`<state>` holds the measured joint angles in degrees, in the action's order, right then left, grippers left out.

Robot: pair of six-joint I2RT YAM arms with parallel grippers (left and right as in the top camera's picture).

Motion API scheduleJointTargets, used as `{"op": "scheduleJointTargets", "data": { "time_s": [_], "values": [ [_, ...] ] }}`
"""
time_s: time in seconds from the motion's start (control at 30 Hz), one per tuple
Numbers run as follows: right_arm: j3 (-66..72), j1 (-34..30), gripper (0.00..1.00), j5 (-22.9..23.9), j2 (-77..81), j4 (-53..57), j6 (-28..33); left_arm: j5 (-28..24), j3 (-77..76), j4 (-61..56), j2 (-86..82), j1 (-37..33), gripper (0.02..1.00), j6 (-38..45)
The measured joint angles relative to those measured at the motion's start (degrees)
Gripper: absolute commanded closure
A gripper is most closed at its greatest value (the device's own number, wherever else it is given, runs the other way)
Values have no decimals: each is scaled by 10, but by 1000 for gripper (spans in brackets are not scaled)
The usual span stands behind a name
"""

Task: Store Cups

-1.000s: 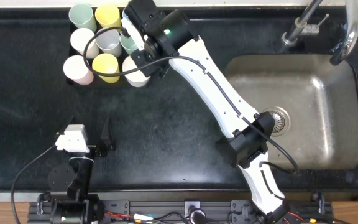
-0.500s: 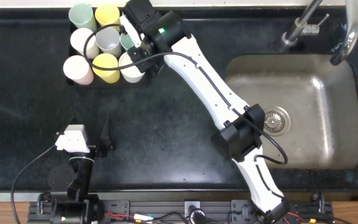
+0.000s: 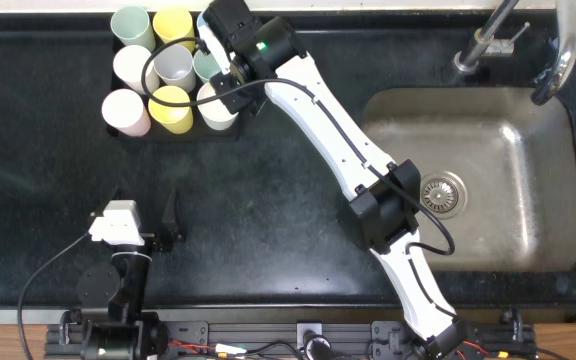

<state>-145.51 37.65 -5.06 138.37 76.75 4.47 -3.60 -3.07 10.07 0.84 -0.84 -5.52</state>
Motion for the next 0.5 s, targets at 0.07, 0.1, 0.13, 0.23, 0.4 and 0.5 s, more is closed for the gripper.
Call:
{"op": "scheduleJointTargets", "data": {
  "time_s": [0.07, 0.1, 0.13, 0.23, 0.4, 0.5],
  "values": [
    [0, 0, 958, 0, 0, -8, 2, 0, 0, 0, 0, 0, 18, 0],
    [0, 0, 956, 0, 0, -9, 3, 0, 0, 0, 0, 0, 18, 0],
    [0, 0, 956, 0, 0, -9, 4, 0, 0, 0, 0, 0, 18, 0],
    [0, 0, 956, 0, 0, -11, 7, 0, 0, 0, 0, 0, 18, 0],
    [0, 0, 956, 3, 4, -12, 16, 0, 0, 0, 0, 0, 18, 0],
    [0, 0, 958, 10, 12, -12, 20, 0, 0, 0, 0, 0, 18, 0]
  ]
}}
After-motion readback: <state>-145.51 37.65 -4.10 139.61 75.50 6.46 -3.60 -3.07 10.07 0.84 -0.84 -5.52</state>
